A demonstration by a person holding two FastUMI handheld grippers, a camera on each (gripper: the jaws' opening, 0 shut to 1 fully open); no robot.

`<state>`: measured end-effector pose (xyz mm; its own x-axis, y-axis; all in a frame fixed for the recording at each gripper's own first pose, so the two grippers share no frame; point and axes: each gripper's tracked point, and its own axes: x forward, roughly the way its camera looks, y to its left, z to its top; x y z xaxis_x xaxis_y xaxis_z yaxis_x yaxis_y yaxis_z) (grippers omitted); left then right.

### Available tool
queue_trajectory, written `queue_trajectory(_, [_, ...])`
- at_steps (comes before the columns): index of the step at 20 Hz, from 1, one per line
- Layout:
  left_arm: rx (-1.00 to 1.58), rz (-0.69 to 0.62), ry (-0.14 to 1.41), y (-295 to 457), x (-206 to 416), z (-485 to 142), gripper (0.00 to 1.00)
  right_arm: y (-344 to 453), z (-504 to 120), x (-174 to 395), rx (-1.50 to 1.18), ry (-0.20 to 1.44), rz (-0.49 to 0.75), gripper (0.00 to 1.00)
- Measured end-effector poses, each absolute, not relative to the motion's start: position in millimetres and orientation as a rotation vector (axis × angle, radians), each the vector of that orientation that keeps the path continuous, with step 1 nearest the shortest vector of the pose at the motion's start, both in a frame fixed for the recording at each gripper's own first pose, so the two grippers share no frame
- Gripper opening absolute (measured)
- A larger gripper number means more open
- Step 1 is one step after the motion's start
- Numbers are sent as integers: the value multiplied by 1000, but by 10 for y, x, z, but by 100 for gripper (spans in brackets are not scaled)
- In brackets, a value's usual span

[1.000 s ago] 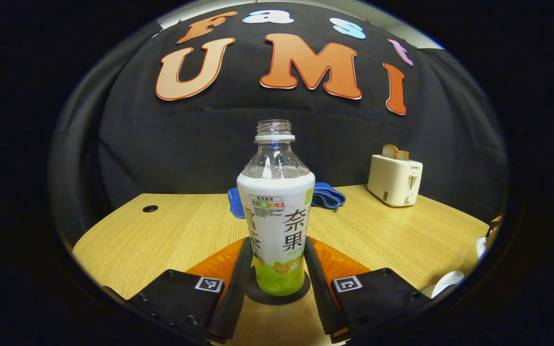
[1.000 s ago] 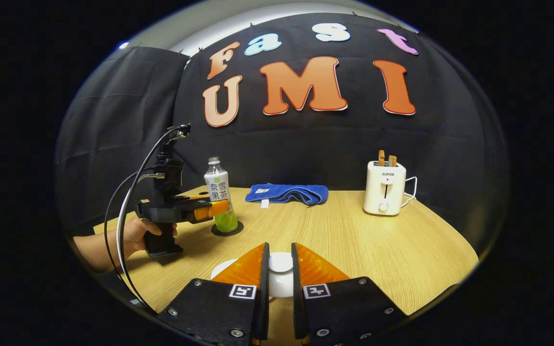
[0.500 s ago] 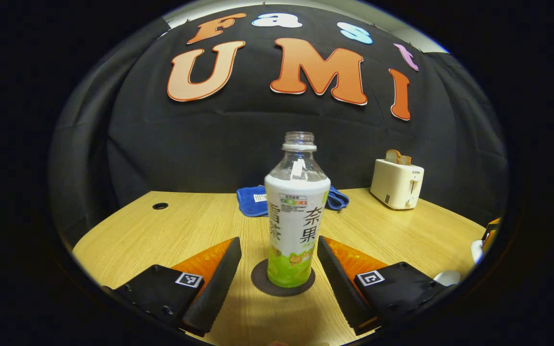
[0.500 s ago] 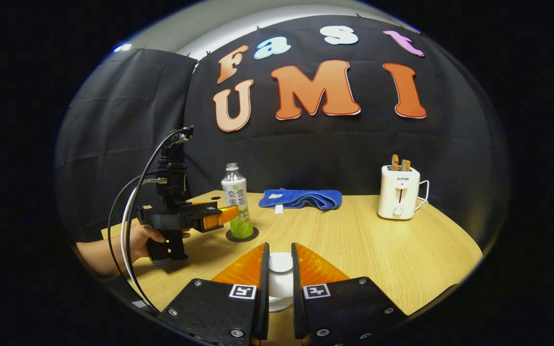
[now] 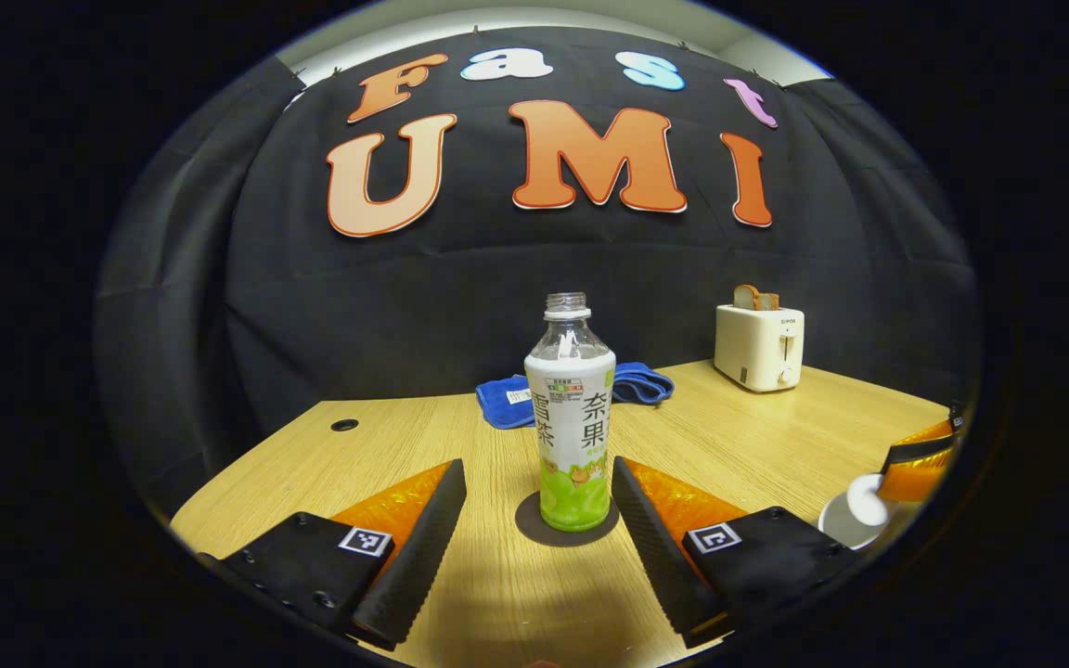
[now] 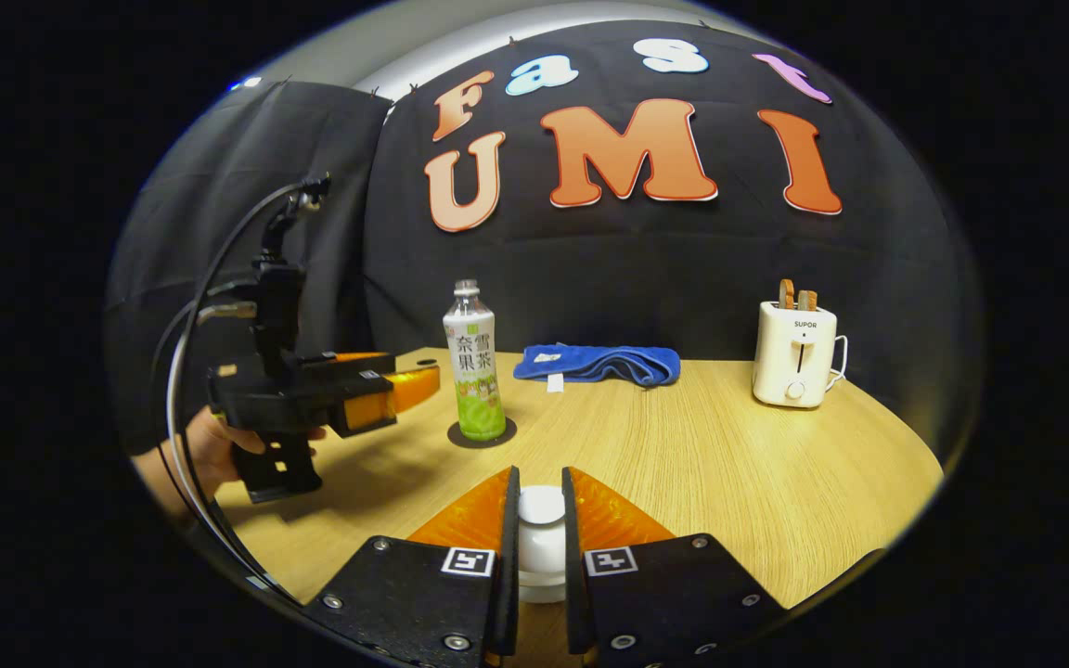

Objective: Open the teacup lid with one hand, grasp the water bottle and pour water into the teacup with the other hand; after pouring, place the water bottle on the coaster and then close the teacup lid.

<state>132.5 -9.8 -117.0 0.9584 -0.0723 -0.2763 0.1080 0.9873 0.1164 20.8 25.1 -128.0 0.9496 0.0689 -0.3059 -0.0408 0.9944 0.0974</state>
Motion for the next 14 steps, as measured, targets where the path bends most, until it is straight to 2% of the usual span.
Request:
queue_trajectory(1, [144, -94, 265, -97, 1288, -1138, 100, 268, -1324, 199, 92, 325, 58, 21])
queue_trajectory(2, [164, -94, 256, -93, 1264, -1111, 96, 303, -1336, 193, 103, 329, 66, 22])
queue_trajectory(3, [183, -92, 246, -79, 1245, -1081, 100, 328, -1338, 196, 109, 329, 69, 21])
queue_trajectory(8, [193, -100, 225, -113, 1147, -994, 100, 328, -1368, 214, 107, 323, 56, 21])
queue_trajectory(9, [180, -100, 240, -111, 1124, -1022, 96, 327, -1382, 214, 118, 323, 58, 22])
queue_trajectory(10, [161, -99, 242, -108, 1096, -1008, 100, 337, -1387, 226, 128, 324, 59, 23])
queue_trajectory(12, [134, -92, 234, -84, 1064, -950, 100, 338, -1382, 226, 137, 328, 60, 27])
queue_trajectory(13, [122, -84, 226, -48, 1047, -894, 100, 322, -1378, 230, 137, 328, 52, 24])
queue_trajectory(14, [103, -80, 219, -37, 1038, -836, 100, 321, -1359, 239, 144, 327, 46, 34])
